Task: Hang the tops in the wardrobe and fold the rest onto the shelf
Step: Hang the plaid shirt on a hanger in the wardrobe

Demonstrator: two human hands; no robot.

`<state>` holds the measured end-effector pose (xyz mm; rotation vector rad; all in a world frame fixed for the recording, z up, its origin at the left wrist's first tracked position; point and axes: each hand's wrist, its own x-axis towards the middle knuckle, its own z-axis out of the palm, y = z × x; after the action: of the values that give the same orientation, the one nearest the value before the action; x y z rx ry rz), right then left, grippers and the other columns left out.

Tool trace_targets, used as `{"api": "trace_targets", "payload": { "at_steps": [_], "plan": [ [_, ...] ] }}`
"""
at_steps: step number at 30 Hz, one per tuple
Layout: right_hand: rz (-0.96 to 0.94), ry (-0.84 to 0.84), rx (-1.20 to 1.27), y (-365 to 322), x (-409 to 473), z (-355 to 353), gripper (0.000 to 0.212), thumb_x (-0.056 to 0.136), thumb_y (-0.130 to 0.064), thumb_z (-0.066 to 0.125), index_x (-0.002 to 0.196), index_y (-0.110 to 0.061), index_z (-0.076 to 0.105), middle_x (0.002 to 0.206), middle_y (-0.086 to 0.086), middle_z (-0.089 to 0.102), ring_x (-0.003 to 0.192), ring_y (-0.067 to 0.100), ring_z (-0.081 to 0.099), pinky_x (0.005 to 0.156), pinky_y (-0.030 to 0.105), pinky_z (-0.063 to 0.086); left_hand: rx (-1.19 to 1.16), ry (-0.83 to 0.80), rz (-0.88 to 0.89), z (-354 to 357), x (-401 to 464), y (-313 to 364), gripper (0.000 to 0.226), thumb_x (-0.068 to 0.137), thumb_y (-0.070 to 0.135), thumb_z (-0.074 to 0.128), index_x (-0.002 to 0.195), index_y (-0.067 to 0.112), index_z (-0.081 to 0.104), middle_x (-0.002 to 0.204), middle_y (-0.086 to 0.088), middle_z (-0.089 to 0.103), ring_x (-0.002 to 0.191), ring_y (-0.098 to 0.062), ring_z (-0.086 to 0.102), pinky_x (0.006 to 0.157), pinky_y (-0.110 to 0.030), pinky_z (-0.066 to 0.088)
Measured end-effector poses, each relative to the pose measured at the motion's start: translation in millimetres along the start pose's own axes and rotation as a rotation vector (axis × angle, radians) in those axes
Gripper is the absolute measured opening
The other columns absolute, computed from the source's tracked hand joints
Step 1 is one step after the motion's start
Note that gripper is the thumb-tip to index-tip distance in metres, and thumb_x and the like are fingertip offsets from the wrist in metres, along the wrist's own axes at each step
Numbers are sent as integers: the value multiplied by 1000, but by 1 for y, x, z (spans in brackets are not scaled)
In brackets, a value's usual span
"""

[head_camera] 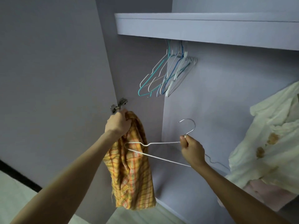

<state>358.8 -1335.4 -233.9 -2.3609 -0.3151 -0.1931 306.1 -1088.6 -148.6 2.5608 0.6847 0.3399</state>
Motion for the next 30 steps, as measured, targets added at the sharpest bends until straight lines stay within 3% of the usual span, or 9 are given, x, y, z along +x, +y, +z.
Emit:
{"api": "trace_targets", "payload": {
  "at_steps": [5,7,10,13,15,18,21,27,30],
  "plan": [
    [-113,165,-48,-28,6,6,31,97,-19,46,78,-1,61,79,17,64,71,42,58,60,33,32,167,17,76,-9,-8,11,39,86,9,46,123,20,50,92,-9,56,82,-35,54,66,-37,43],
    [-164,65,-40,-31,8,7,32,97,-22,46,77,-2,60,80,15,66,75,41,58,60,34,34,191,-8,61,-15,-6,12,39,84,6,44,121,18,50,97,-12,58,86,-38,56,69,-38,46],
    [-259,-241,18,-35,9,13,31,97,-26,48,75,-8,60,85,9,70,83,36,60,66,36,41,188,-9,56,-18,-6,16,40,80,0,42,117,12,51,107,-18,58,95,-42,56,73,-40,46],
    [-154,-115,131,-45,14,15,35,97,-26,47,65,-15,51,82,10,69,80,39,57,59,35,30,146,10,113,-8,-16,21,35,80,-5,44,112,9,51,110,-14,56,96,-41,56,72,-39,43],
    [-69,-37,171,-51,21,14,37,98,-27,44,63,-15,46,88,6,71,79,36,55,59,32,27,121,-24,185,-2,-20,21,37,81,-4,46,114,12,53,114,-9,53,101,-37,56,80,-42,47],
    [-87,-58,248,-57,23,10,41,98,-25,45,58,-21,37,85,0,71,70,24,50,60,31,29,192,-128,296,4,-23,16,46,89,5,43,134,18,46,134,-4,44,123,-29,38,99,-43,38],
    [-106,-22,301,-62,21,5,32,97,-24,48,68,-14,57,87,-2,72,78,26,58,64,30,33,437,-138,389,11,-29,10,42,99,25,37,140,29,37,146,4,31,134,-23,21,109,-47,19],
    [-192,104,388,-70,20,4,30,96,-18,51,72,-3,61,83,2,72,75,28,60,64,29,35,404,-102,450,-3,-30,13,37,96,42,43,130,28,47,126,5,51,111,-19,55,102,-38,34],
    [-263,158,383,-72,21,0,31,95,-16,52,69,-1,57,79,3,71,71,29,60,63,33,40,316,-297,397,-14,-26,19,45,90,56,46,126,29,51,118,6,54,105,-17,54,98,-41,38]
  ]
}}
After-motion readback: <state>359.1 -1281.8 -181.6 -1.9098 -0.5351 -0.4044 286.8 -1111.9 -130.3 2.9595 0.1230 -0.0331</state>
